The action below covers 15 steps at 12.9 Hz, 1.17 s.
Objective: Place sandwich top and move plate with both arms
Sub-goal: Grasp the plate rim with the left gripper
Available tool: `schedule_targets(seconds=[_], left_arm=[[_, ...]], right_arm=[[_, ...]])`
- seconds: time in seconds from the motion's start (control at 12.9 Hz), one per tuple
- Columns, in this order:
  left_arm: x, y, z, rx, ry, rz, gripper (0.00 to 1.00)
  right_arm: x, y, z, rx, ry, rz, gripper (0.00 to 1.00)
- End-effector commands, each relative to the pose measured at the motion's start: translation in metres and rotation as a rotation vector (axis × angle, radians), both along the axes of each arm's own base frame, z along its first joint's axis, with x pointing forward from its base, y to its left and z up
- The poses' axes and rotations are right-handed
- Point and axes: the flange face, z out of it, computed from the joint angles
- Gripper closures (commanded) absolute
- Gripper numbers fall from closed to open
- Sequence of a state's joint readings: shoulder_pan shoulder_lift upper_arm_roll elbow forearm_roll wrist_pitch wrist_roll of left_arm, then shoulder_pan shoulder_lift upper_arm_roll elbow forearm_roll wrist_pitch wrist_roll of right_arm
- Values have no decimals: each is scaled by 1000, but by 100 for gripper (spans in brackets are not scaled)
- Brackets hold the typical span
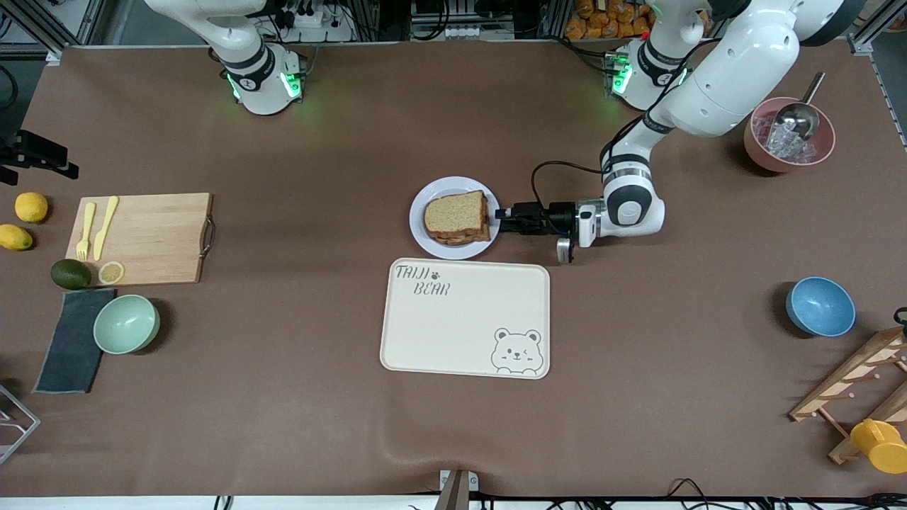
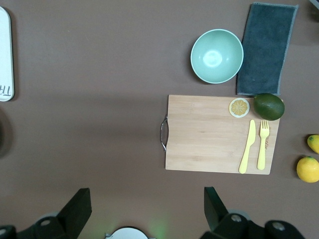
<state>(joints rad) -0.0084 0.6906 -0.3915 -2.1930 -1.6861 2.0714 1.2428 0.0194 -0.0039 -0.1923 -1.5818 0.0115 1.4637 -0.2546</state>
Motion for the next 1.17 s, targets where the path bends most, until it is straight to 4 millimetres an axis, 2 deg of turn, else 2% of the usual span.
schedule_targets(seconds=[0.0, 0.23, 0.62, 0.86, 1.01, 1.09], left_arm=[[2, -5, -3, -15, -20, 11, 28], [-2, -5, -9, -16, -42, 3, 35], [0, -11, -13, 24, -56, -8, 41], [1, -13, -14, 23, -59, -11, 56], [0, -14, -14, 24, -58, -13, 70], [0, -13, -14, 26, -58, -11, 73]], right_arm=[[3, 1, 4, -24, -9, -11, 0], [3, 2, 5, -24, -11, -8, 0], [3, 2, 5, -24, -11, -9, 0], [3, 2, 5, -24, -11, -8, 0], [4, 4, 4, -23, -9, -6, 0], [3, 4, 5, -24, -11, -6, 0]])
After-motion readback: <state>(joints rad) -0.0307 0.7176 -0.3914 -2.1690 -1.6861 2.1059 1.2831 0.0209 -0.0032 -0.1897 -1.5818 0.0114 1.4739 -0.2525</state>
